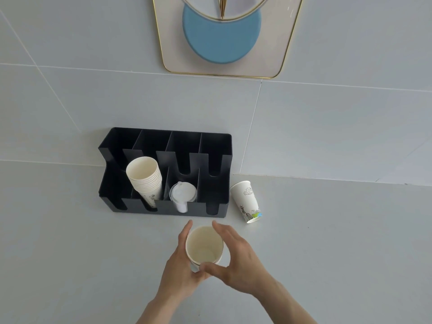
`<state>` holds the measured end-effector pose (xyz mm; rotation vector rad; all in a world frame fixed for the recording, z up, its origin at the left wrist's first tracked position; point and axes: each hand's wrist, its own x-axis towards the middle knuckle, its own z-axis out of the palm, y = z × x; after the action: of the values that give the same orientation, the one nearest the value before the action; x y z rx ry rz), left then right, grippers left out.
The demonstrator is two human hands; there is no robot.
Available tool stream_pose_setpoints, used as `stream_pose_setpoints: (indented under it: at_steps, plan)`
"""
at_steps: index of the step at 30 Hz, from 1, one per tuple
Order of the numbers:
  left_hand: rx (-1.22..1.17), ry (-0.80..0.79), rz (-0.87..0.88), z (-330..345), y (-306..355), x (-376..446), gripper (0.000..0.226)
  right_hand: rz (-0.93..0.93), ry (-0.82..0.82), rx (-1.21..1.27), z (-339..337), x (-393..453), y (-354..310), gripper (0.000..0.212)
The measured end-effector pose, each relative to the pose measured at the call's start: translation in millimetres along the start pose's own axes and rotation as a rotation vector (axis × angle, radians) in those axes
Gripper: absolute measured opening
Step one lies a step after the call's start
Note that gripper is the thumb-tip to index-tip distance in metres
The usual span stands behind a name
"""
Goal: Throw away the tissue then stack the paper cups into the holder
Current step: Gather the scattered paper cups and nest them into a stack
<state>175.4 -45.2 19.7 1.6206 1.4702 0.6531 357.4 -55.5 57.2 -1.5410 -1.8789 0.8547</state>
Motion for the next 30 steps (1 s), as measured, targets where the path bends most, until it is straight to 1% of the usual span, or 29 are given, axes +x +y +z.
stream_pose_setpoints:
  at_steps: [2, 4, 6, 8, 11, 12, 14, 15, 16, 17, 18, 20, 22, 25, 28, 30]
  plan:
    - [0.027, 0.003, 0.001, 0.9, -1.6, -0.2, 0.124, -0.02, -0.016, -0.059, 5.2, -2.8, 6.4, 0.093]
    - [0.039, 0.009, 0.007, 1.2, -2.6, -0.1, 0.123, -0.009, -0.003, -0.062, 8.8, -3.7, 10.8, 0.089]
    - [0.033, 0.018, 0.019, 1.7, -3.7, 0.2, 0.116, 0.018, 0.015, -0.05, 9.9, -2.0, 11.3, 0.087]
    - [0.025, 0.021, 0.032, 2.3, -5.2, 0.6, 0.107, 0.032, -0.003, -0.048, 9.0, 0.1, 9.8, 0.087]
    - [0.009, 0.018, 0.037, 1.7, -7.1, 1.8, 0.107, 0.076, -0.051, -0.026, -4.1, 7.3, 9.9, 0.086]
    - [0.006, 0.017, 0.04, 1.4, -8.0, 2.1, 0.109, 0.129, -0.012, -0.001, -11.7, 12.8, 12.4, 0.084]
    - [0.009, 0.018, 0.043, 1.6, -8.5, 1.8, 0.11, 0.238, 0.179, 0.01, -29.7, 29.5, 23.9, 0.073]
    - [0.012, 0.02, 0.043, 1.6, -8.0, 1.4, 0.109, 0.282, 0.266, -0.03, -38.9, 40.3, 32.1, 0.067]
    - [0.013, 0.021, 0.044, 1.4, -7.8, 0.7, 0.109, 0.334, 0.308, -0.081, -47.9, 51.5, 40.3, 0.063]
    - [0.014, 0.021, 0.046, 1.4, -7.6, 0.3, 0.109, 0.394, 0.304, -0.131, -55.8, 62.6, 48.7, 0.062]
    - [0.017, 0.02, 0.046, 1.2, -7.5, -0.1, 0.108, 0.464, 0.266, -0.17, -61.7, 73.0, 57.7, 0.063]
    - [0.024, 0.02, 0.039, 0.9, -7.2, -0.6, 0.108, 0.587, 0.173, -0.212, -68.5, 90.1, 73.9, 0.073]
    - [0.03, 0.023, 0.037, 0.7, -5.8, -1.2, 0.109, 0.661, 0.131, -0.223, -69.3, 101.7, 85.7, 0.077]
    - [0.03, 0.023, 0.029, 1.1, -4.3, -1.5, 0.109, 0.728, 0.1, -0.224, -62.2, 115.4, 99.9, 0.067]
    - [0.024, 0.022, 0.029, 0.9, -3.4, -1.8, 0.109, 0.738, 0.075, -0.199, -48.9, 120.2, 113.4, 0.052]
    - [0.028, 0.02, 0.031, 1.3, -3.4, -1.2, 0.108, 0.764, 0.068, -0.149, -42.4, 117.4, 119.4, 0.046]
